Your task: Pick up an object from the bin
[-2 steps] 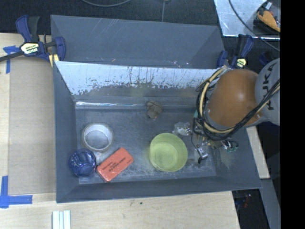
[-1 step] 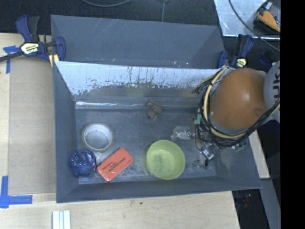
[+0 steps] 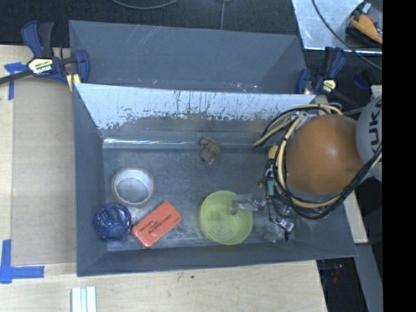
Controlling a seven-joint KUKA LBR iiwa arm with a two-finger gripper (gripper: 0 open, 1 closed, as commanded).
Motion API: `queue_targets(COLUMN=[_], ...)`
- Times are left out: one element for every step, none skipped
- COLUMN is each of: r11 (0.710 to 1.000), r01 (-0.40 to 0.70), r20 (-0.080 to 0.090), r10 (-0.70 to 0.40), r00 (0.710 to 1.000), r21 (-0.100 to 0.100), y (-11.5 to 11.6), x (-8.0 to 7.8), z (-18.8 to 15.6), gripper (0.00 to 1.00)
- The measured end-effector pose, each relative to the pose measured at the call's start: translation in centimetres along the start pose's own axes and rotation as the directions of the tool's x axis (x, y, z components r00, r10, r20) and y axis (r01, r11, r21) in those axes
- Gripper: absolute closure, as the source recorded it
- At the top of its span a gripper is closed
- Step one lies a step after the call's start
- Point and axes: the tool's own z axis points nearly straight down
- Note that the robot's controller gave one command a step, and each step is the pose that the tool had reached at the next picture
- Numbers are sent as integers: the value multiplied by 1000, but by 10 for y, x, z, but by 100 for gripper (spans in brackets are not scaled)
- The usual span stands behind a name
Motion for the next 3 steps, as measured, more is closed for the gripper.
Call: queue_targets(r11=[999,973,973], r01=[47,-233,-231], r20=[9,5,5], r10=[-48,233,231], r00=[999,973,973], r21=[13,6,6], y=[14,22,22], x=[-19,-28,-28], z=[28,28,28], gripper=[0,100,100])
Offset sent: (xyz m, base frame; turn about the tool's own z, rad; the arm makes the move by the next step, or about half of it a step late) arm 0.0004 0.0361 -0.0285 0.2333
